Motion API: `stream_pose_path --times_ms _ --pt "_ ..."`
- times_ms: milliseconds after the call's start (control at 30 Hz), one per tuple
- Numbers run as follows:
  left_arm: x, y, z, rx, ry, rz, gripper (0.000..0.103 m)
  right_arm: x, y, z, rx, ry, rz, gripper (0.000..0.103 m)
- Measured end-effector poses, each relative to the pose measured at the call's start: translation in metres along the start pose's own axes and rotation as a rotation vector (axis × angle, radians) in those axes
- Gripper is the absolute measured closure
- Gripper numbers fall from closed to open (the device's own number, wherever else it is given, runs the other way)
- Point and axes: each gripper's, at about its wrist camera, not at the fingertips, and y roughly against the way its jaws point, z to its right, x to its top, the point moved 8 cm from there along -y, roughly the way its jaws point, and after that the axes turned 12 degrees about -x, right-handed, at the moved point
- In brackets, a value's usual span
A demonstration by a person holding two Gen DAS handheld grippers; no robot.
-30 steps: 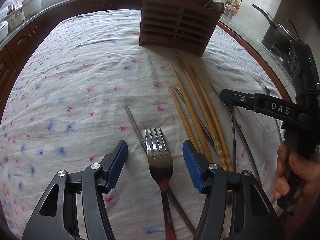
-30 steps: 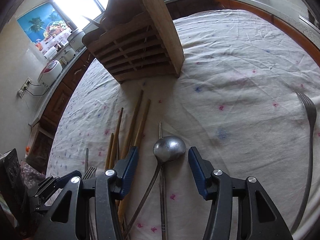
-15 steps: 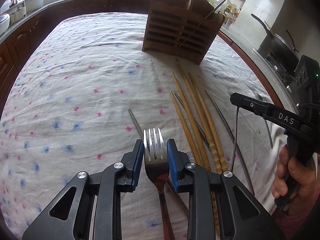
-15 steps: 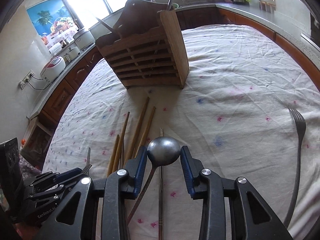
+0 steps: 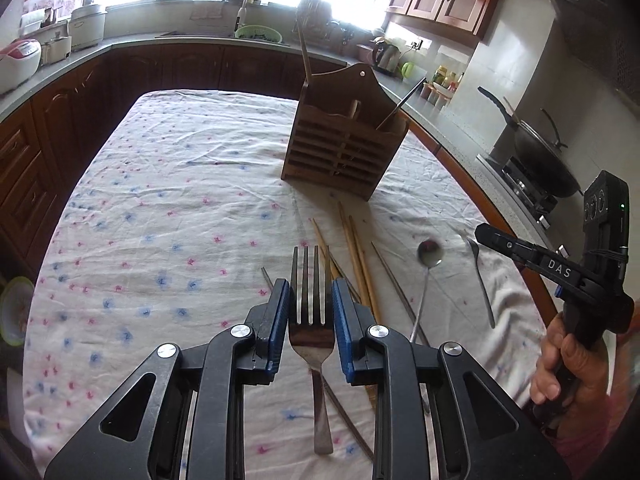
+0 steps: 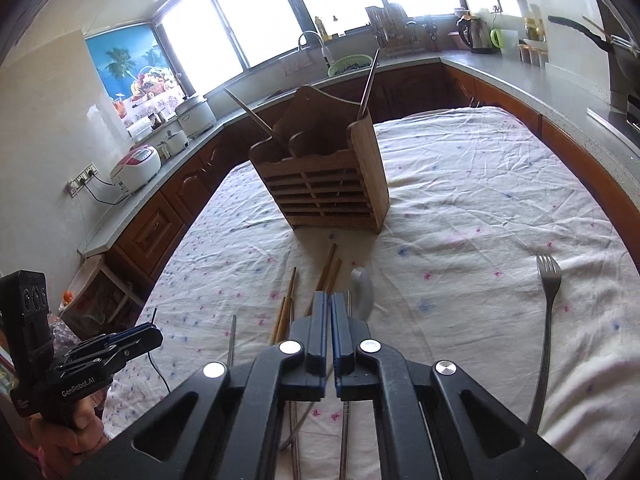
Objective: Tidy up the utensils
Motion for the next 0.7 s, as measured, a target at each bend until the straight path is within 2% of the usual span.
stream_pose_path --times_ms 100,233,367,433,600,700 --pt "0.001 0.008 0.002 -0.002 -0.003 0.021 0.083 0.003 0.009 -0.001 -0.030 0.034 0.028 0.103" --pt "0.001 0.013 0.003 -0.009 0.004 0.032 0.083 0.000 0.008 0.000 -0.032 0.035 0.021 0.102" --pt "0.002 0.014 0.002 -0.017 0.010 0.039 0.083 -0.013 -0.023 0.007 -0.043 0.012 -0.066 0.078" --pt "0.003 0.013 0.001 -0.019 0.017 0.041 0.083 -0.019 -0.041 0.005 -0.058 0.031 -0.098 0.060" --pt "0.010 0.015 -0.006 -0.023 0.036 0.056 0.083 -0.029 -0.083 -0.002 -0.030 0.030 -0.187 0.060" --pt "0.014 0.015 -0.009 -0.023 0.040 0.061 0.083 -0.031 -0.103 -0.002 -0.060 0.043 -0.220 0.060"
